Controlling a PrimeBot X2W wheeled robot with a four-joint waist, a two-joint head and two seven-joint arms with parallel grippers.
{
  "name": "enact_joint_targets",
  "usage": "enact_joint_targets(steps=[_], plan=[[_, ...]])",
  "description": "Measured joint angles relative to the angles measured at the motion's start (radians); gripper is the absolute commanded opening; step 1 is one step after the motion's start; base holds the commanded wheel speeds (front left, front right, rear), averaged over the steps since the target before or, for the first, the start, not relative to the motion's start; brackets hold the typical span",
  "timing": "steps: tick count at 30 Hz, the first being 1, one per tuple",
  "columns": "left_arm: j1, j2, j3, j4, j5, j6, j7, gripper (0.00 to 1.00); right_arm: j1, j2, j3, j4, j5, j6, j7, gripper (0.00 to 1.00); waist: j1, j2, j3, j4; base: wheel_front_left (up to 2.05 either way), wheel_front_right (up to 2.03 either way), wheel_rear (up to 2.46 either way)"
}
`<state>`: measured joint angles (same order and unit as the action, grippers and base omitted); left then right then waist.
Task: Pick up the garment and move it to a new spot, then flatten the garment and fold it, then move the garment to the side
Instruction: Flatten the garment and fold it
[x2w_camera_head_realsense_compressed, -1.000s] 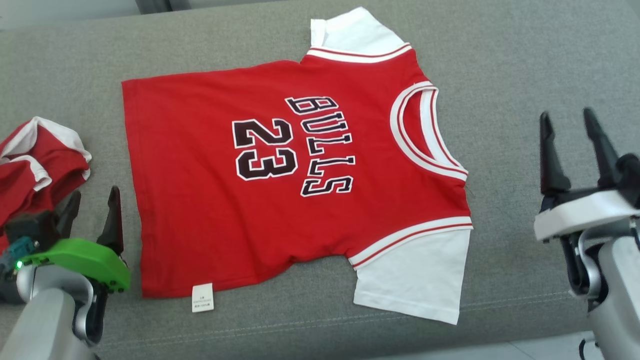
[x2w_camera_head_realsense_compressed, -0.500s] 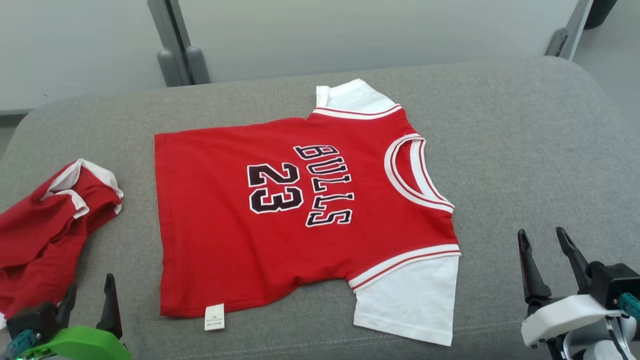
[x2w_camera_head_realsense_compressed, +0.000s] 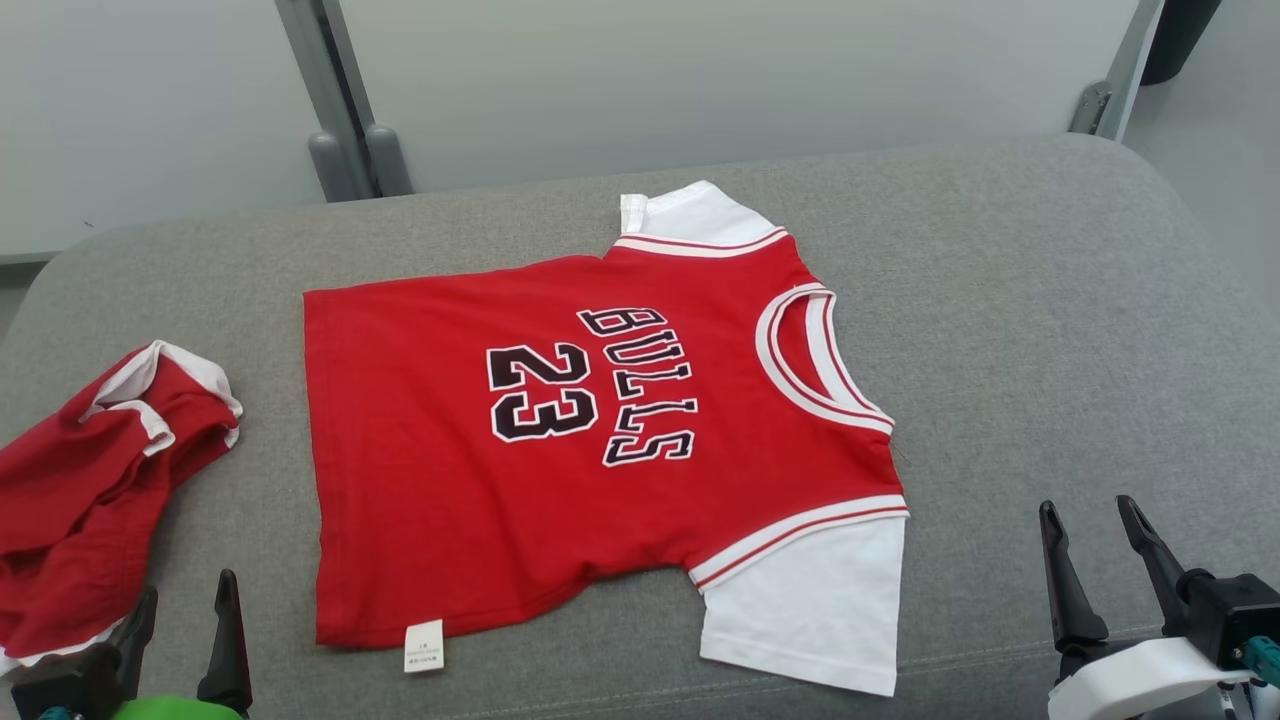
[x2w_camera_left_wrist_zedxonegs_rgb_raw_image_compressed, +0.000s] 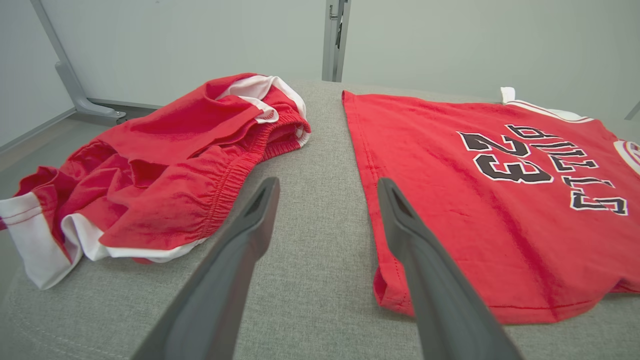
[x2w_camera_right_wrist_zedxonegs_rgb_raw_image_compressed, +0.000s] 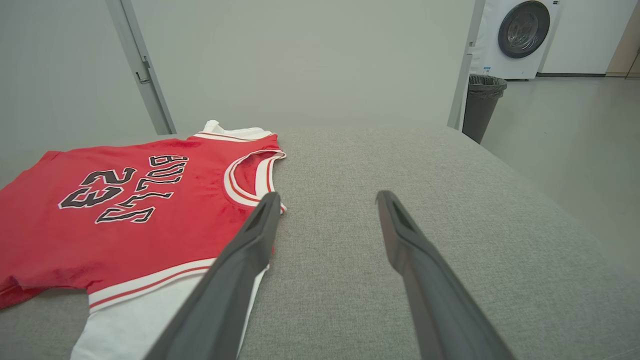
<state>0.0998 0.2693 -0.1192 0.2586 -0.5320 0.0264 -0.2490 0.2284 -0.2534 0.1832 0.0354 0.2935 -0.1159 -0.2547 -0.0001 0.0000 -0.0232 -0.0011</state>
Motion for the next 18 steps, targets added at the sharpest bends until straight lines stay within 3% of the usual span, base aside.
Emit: enact_joint_targets(steps=[18], plan=[[0.096,-0.007,0.004,-0.133,0.002,0.006,0.000,1.00,0.009,0.017,0.042,-0.035,-0.032,0.001,0.000,1.00,0.0000,0.0000,0.020,0.011,0.00,0.00,0.00]])
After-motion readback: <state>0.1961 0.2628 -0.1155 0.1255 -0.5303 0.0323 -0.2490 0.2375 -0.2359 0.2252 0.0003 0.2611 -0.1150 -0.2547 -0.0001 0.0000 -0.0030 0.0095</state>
